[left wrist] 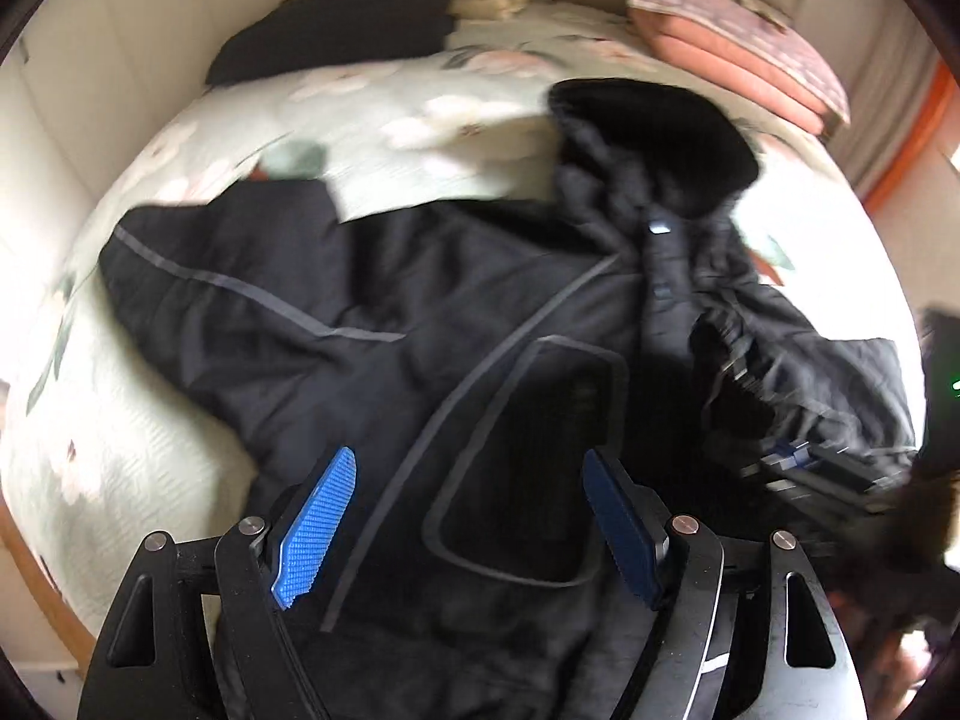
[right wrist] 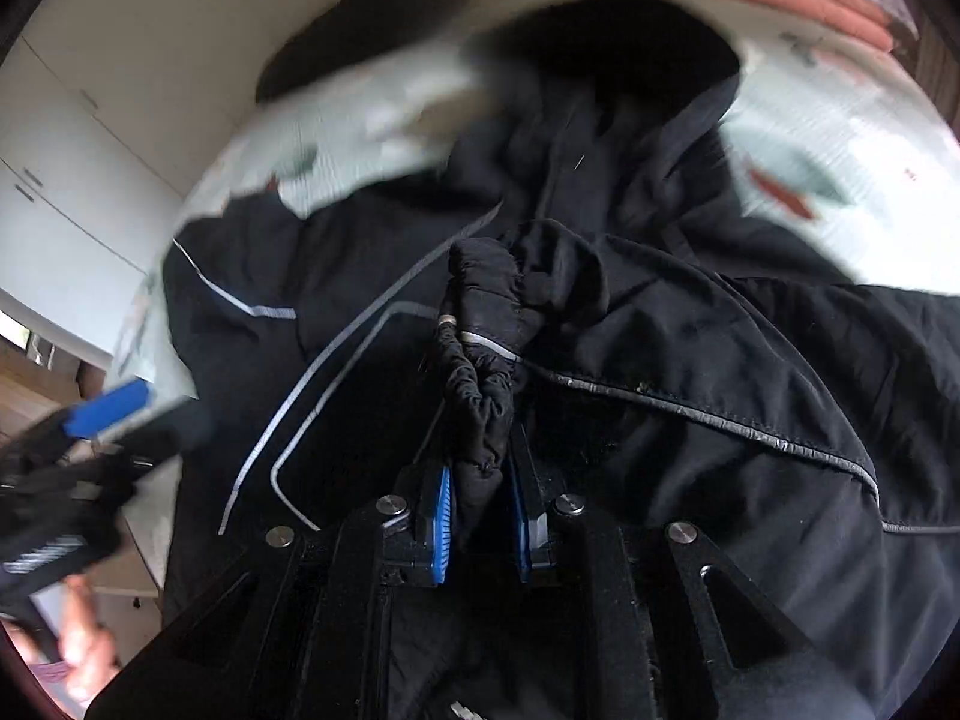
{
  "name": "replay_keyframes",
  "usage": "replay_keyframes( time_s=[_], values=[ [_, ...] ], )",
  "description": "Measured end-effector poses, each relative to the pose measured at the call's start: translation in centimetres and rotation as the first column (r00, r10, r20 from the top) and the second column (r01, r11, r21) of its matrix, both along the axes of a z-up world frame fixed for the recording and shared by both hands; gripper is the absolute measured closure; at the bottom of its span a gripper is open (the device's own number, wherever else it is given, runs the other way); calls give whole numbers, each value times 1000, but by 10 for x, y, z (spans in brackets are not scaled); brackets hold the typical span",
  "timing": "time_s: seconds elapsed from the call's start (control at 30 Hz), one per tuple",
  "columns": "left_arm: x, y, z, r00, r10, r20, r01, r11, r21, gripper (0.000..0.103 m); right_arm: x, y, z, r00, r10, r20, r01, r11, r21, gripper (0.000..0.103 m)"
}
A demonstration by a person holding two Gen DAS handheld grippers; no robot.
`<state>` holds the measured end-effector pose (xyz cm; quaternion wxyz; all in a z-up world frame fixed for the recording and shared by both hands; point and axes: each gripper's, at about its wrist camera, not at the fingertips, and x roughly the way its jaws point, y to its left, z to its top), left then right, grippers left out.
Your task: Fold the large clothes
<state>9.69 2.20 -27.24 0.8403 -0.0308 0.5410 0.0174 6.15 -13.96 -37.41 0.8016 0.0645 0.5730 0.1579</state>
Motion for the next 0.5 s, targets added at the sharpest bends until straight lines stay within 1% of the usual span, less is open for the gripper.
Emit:
replay_keyframes(
  time_s=[0.07, 0.1, 0.13, 0.17, 0.2, 0.23, 0.3, 0.4, 0.43, 0.5],
  values=[
    [1, 21, -13, 1000, 14, -20, -14, 1000, -15, 23, 2, 20, -29, 998, 5, -63, -8, 999, -50, 77],
    [2, 28, -19, 999, 17, -31, -18, 1000, -23, 23, 2, 26, -38, 997, 6, -77, -12, 997, -73, 73],
    [4, 35, -24, 999, 17, -39, -19, 999, -37, 23, 0, 29, -38, 998, 11, -58, -16, 997, -81, 68],
    [1, 38, -25, 999, 15, -45, -18, 999, -47, 23, -1, 33, -35, 998, 24, -58, -29, 996, -82, 64],
    [1, 40, -28, 999, 11, -50, -13, 998, -55, 23, -1, 35, -33, 996, 41, -77, -46, 997, -69, 52],
    [4, 42, -30, 999, 1, -54, -4, 998, -68, 23, -1, 35, -28, 994, 51, -96, -56, 997, -54, 48],
    [7, 40, -32, 998, -24, -56, 19, 996, -91, 23, -9, 31, -7, 990, 85, -115, -85, 996, -2, 48],
    [14, 25, -28, 995, -82, -48, 75, 987, -140, 23, -32, 13, 37, 989, 108, -105, -100, 992, 78, 48],
    [17, 17, -27, 993, -105, -49, 95, 982, -163, 23, -39, 0, 52, 992, 92, -85, -85, 993, 79, 48],
    [24, -2, -30, 986, -157, -55, 141, 966, -218, 23, -49, -27, 72, 999, 21, -43, -20, 999, 25, 48]
  ],
)
